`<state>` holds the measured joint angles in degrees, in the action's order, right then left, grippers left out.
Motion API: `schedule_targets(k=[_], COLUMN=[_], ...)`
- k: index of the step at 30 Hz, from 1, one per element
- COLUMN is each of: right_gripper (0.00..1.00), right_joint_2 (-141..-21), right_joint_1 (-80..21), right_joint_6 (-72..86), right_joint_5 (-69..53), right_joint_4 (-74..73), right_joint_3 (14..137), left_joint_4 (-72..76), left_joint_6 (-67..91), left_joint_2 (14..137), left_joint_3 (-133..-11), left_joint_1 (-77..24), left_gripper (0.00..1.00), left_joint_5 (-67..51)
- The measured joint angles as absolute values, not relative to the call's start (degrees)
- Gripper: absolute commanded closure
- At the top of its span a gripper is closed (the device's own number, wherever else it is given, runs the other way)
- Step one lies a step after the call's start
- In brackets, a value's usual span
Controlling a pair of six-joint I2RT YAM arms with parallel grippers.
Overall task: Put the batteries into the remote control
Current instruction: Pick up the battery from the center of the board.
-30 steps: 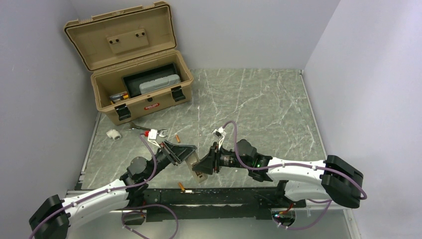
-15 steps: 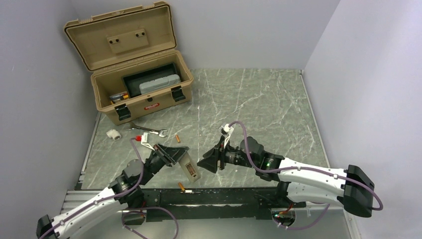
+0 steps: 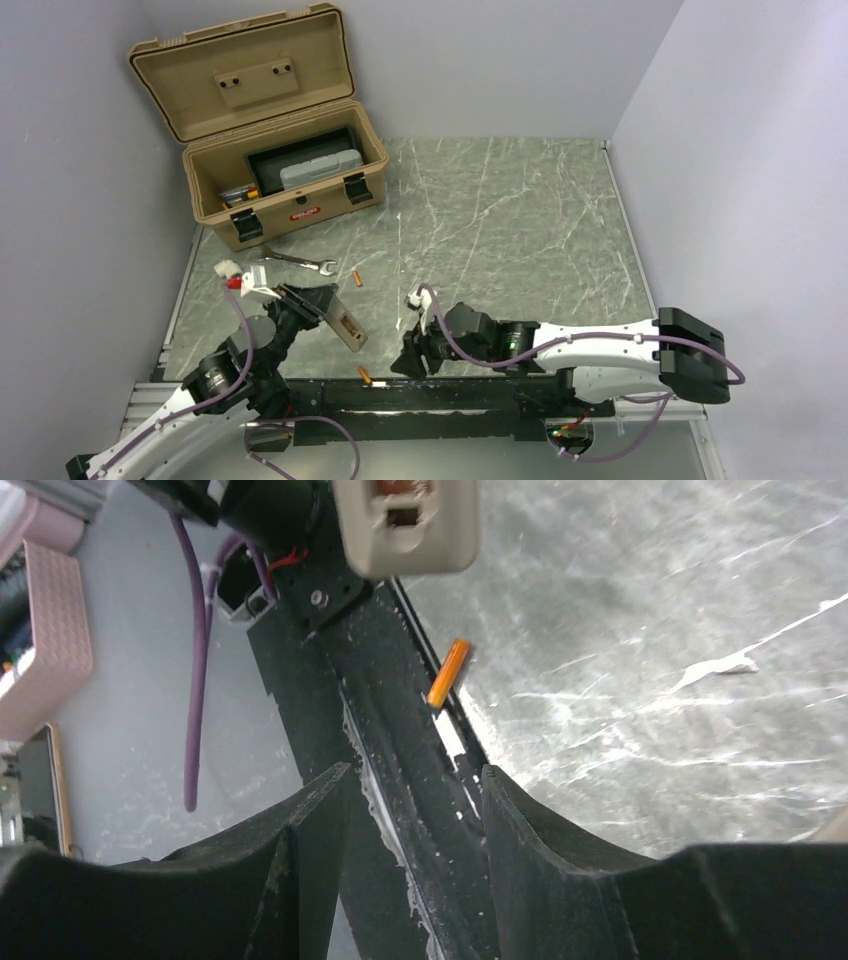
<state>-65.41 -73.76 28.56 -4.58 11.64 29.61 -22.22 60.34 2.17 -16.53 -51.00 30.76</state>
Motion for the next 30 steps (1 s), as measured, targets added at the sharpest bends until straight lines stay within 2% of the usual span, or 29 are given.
schedule_targets(k=[6,11,13,15,17,20,26,30], right_gripper=[0.48,0.48,0.49,0.55,0.61,0.64,0.63,0.59], right_joint_2=[-70.26,-75.31,-77.41,-79.68,-82.24,-86.65,-93.23,-96.33], right_joint_1=[-77.95,-79.57,-80.07,-80.55,-81.10,-81.84,-83.72,-84.88], right_joint_6=[29.80,30.61,30.92,31.16,31.46,31.94,32.64,33.10], right_joint_5=[-2.07,0.08,1.06,1.83,2.90,4.23,7.86,10.31], right_joint_4=[12.80,13.19,13.08,12.84,12.27,10.61,6.48,3.05], right_joint_3=[29.93,31.94,33.67,35.83,38.46,42.87,47.37,49.06], left_joint_4=[-20.25,-16.60,-16.08,-15.94,-16.25,-17.28,-18.39,-18.50], left_joint_6=[56.07,52.73,51.59,50.41,49.63,48.71,47.64,47.22], left_joint_2=[13.39,19.40,19.66,19.14,17.91,15.70,14.35,14.35], left_joint_3=[-18.65,-18.79,-18.79,-18.94,-19.20,-19.55,-19.55,-19.55], left_joint_1=[-48.23,-34.41,-28.91,-24.71,-22.33,-20.29,-18.35,-17.78], left_gripper=[1.00,1.00,1.00,1.00,1.00,1.00,1.00,1.00], left_joint_5=[30.87,22.24,18.70,15.46,12.93,10.52,7.44,6.04])
